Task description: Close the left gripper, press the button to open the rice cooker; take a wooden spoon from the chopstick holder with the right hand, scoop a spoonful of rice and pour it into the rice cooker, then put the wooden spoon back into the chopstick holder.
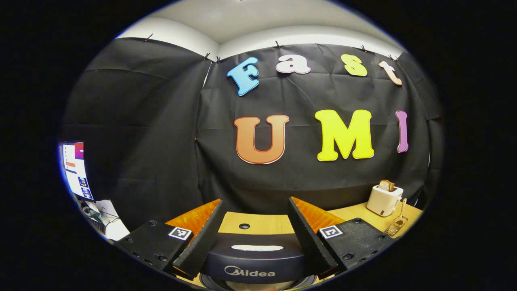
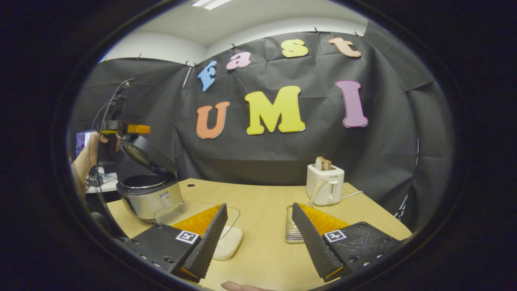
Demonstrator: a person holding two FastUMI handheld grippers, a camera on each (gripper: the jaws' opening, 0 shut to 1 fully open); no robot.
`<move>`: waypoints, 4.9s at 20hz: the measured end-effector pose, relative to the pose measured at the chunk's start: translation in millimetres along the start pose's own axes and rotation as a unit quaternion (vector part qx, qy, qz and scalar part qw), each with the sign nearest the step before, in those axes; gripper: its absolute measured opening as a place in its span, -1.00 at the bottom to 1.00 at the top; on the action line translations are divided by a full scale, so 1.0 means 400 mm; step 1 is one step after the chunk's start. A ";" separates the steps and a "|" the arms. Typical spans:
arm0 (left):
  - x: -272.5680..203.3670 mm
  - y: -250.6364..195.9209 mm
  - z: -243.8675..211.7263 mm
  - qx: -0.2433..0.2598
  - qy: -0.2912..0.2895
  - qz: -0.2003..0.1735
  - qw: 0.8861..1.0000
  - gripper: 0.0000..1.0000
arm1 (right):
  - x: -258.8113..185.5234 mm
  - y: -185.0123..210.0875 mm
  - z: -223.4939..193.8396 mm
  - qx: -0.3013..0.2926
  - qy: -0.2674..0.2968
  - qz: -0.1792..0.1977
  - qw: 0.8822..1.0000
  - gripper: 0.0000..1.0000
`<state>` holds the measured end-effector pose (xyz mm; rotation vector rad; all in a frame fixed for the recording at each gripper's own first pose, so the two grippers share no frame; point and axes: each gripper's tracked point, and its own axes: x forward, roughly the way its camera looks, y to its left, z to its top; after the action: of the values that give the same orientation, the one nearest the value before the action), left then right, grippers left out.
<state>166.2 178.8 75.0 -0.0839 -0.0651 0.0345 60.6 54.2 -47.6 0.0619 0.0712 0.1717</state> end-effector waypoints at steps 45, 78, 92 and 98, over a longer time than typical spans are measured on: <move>-0.243 -0.016 -0.306 0.011 0.108 0.009 0.994 0.78 | -0.064 0.048 0.040 -0.022 -0.023 0.004 0.999 0.83; -0.440 -0.396 -0.151 0.029 0.031 -0.037 0.998 0.63 | -0.168 0.037 0.101 -0.007 -0.035 -0.054 0.998 0.92; -0.466 -0.516 -0.233 0.026 0.048 -0.077 0.996 0.65 | -0.160 0.095 0.069 0.006 -0.020 -0.036 0.999 0.92; -0.449 -0.504 -0.249 0.005 0.052 -0.059 0.997 0.65 | -0.140 0.083 0.044 0.009 -0.002 -0.038 0.999 0.92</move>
<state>0.2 -36.9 -18.1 -0.0709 0.0352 -0.0870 1.5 76.1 -24.0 0.0773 0.0714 0.0946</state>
